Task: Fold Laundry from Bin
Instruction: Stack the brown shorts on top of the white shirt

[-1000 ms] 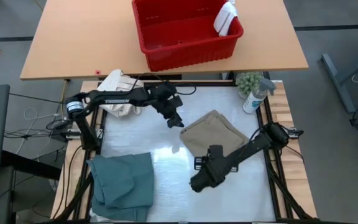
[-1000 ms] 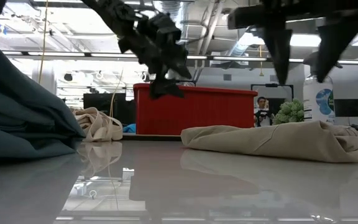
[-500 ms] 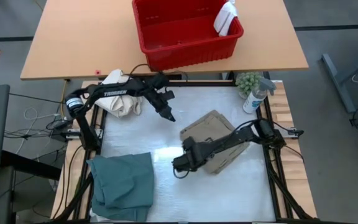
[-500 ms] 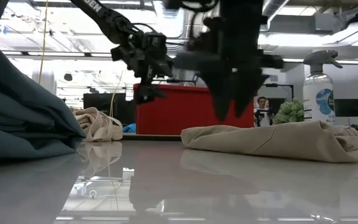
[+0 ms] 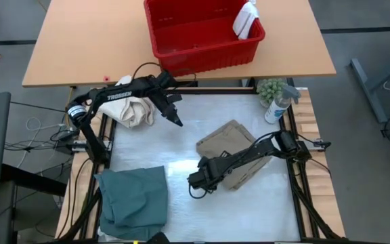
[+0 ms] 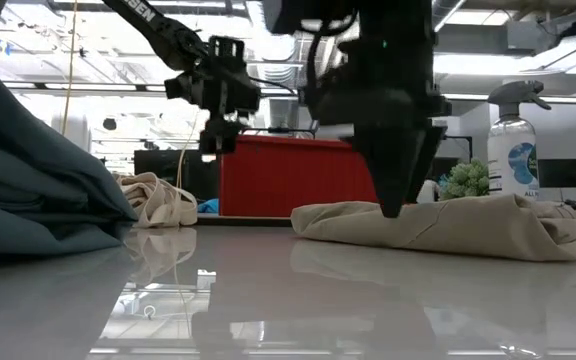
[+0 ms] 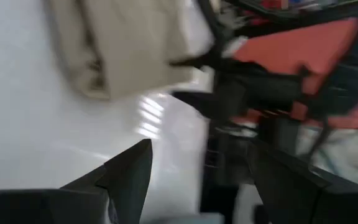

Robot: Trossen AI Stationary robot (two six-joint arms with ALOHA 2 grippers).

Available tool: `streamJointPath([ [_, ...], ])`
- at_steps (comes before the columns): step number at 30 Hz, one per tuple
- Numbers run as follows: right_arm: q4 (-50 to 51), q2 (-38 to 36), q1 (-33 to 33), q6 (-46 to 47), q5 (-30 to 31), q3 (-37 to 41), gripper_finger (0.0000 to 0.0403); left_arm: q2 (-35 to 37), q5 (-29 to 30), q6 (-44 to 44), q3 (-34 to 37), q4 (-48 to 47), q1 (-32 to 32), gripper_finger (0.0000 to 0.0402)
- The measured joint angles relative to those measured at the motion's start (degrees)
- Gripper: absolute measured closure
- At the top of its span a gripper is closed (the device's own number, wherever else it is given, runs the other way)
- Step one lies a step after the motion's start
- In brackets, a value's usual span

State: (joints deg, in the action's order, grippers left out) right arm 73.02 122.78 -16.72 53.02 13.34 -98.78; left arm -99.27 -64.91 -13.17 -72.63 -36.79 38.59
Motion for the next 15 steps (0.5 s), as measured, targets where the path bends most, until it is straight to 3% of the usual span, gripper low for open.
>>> streamJointPath([
  [6,0.1,2.9,1.5,-3.3,-1.1,0.0,0.0108,6.0,-2.3,0.0,-3.5,-4.3,0.2,0.0149],
  [11,0.0,6.7,2.4,-7.9,-4.1,-0.4,0.0107,15.3,-1.8,-3.5,-7.6,-4.6,0.0,0.0149],
  [15,-1.3,9.7,3.4,-9.2,-8.9,-0.6,0.0107,23.9,3.1,-5.9,-11.2,-4.1,-0.1,0.0149],
])
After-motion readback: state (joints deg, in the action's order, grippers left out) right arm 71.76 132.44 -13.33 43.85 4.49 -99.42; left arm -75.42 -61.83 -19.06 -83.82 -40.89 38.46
